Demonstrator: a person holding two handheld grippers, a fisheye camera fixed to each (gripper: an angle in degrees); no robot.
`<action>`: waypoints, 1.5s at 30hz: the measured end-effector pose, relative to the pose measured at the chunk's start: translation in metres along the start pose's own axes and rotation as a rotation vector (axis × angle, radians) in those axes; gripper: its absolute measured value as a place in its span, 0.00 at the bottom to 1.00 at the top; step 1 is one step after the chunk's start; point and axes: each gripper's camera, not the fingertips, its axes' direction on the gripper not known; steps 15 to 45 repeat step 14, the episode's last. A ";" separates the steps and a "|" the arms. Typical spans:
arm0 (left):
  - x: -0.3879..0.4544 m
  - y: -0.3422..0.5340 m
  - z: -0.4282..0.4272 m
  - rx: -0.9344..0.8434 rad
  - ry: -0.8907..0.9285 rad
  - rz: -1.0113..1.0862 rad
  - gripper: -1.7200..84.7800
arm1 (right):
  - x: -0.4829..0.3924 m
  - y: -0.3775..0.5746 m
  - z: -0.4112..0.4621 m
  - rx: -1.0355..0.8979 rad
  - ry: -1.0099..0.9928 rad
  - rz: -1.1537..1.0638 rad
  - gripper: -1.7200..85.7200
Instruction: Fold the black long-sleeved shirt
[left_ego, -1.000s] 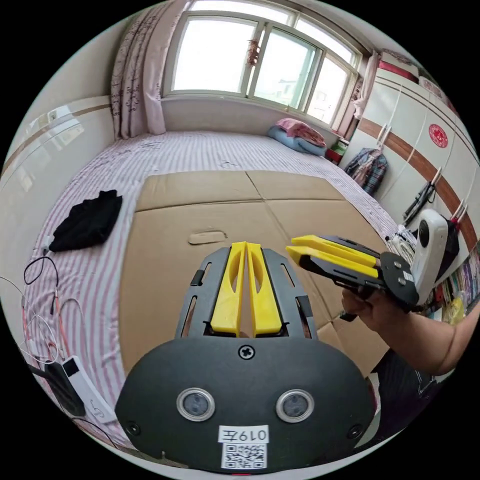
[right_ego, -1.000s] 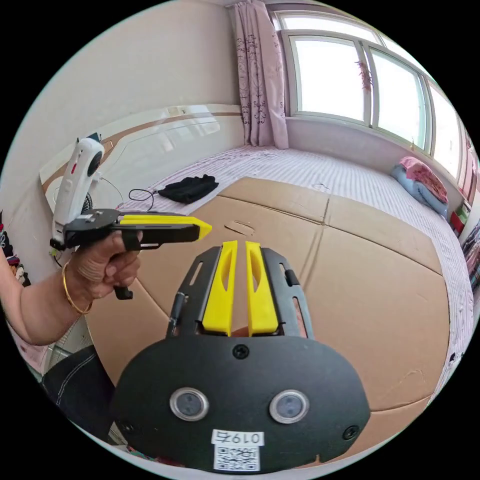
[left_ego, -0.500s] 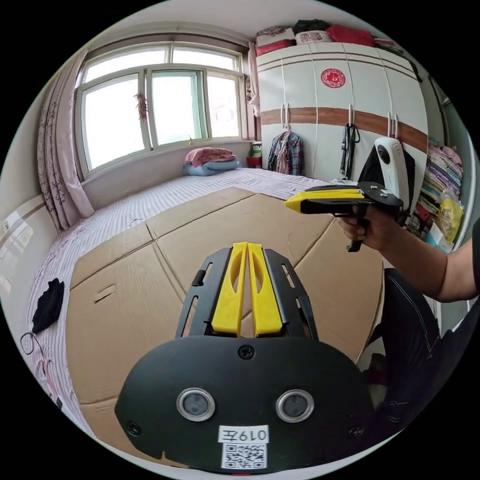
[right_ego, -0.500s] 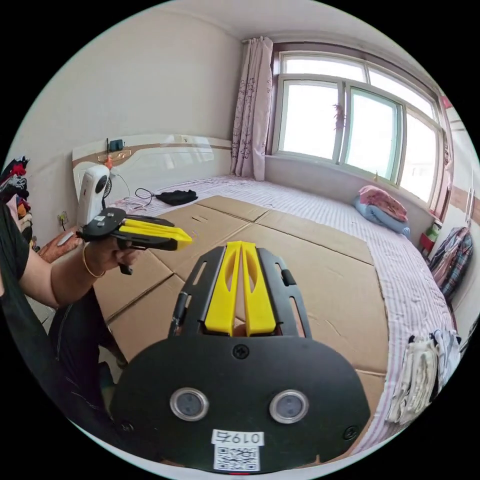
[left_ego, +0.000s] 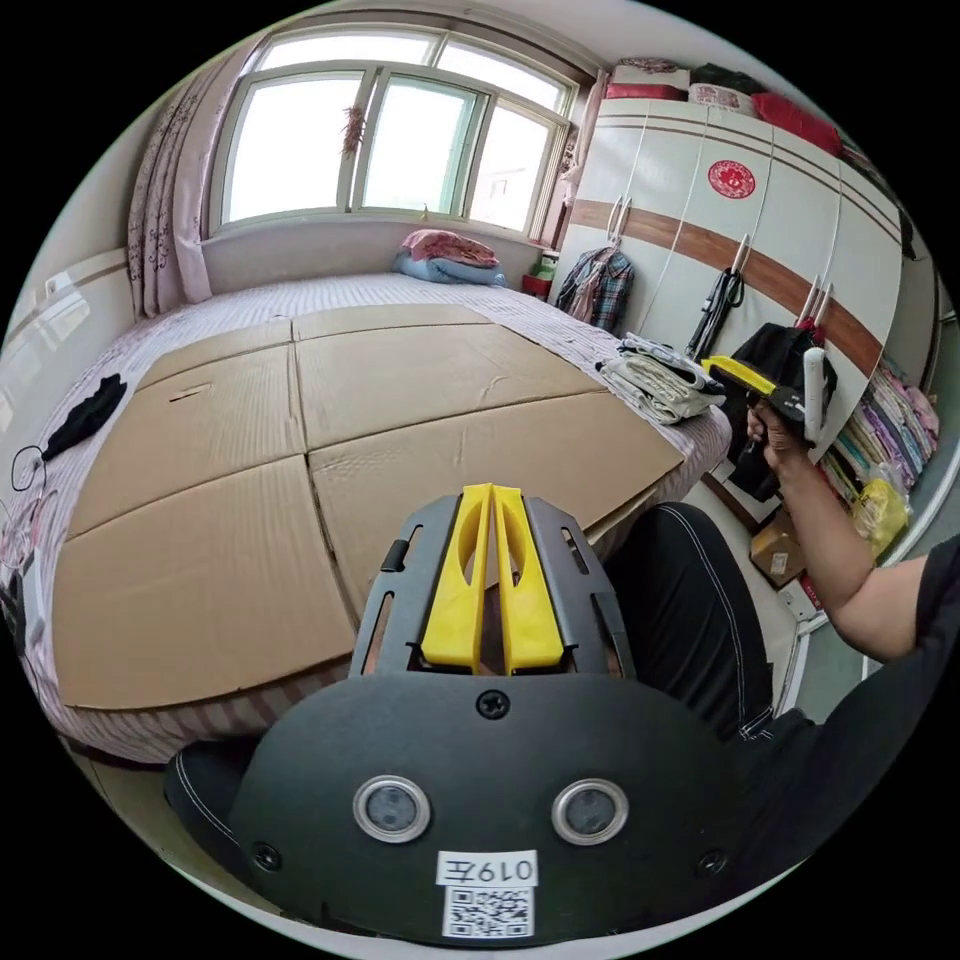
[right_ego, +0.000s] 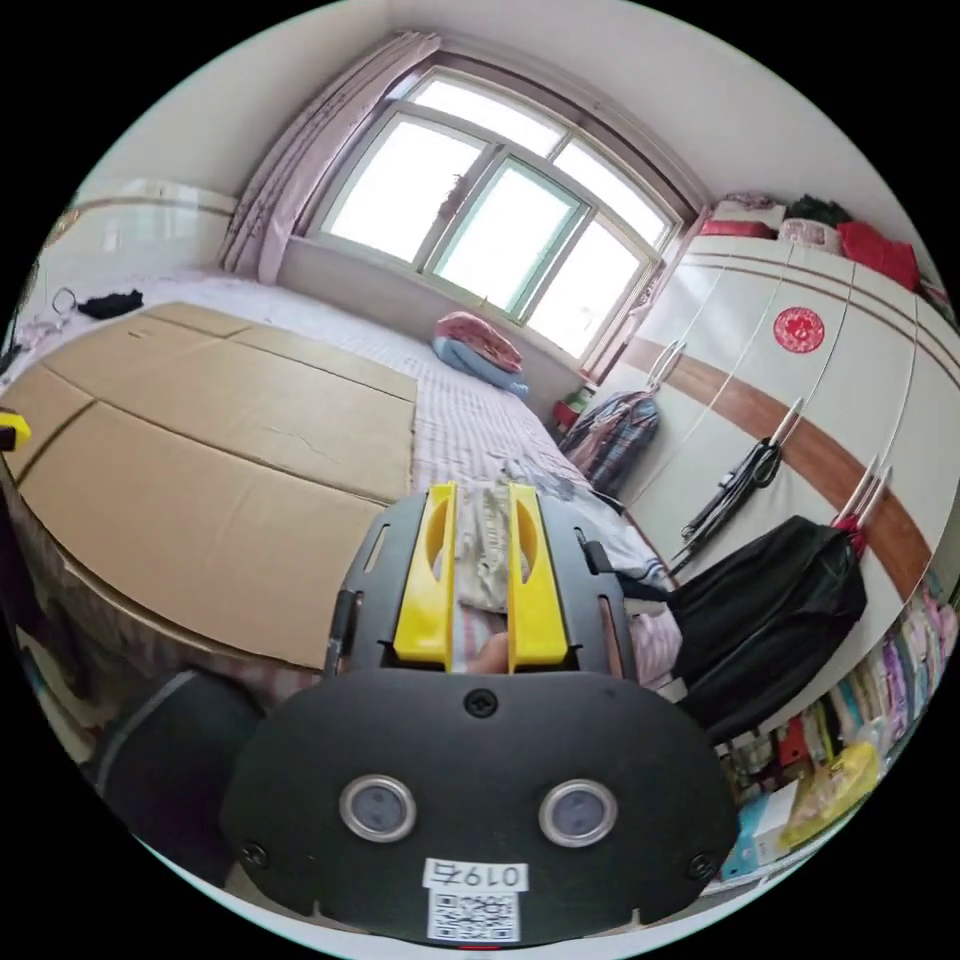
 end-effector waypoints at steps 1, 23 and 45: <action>0.002 0.002 -0.003 -0.001 -0.003 -0.004 0.03 | 0.001 -0.009 0.016 -0.044 0.056 -0.080 0.14; 0.015 -0.013 -0.050 0.009 -0.031 -0.068 0.03 | 0.012 -0.053 0.102 -0.219 0.225 -0.360 0.10; 0.015 -0.013 -0.050 0.009 -0.031 -0.068 0.03 | 0.012 -0.053 0.102 -0.219 0.225 -0.360 0.10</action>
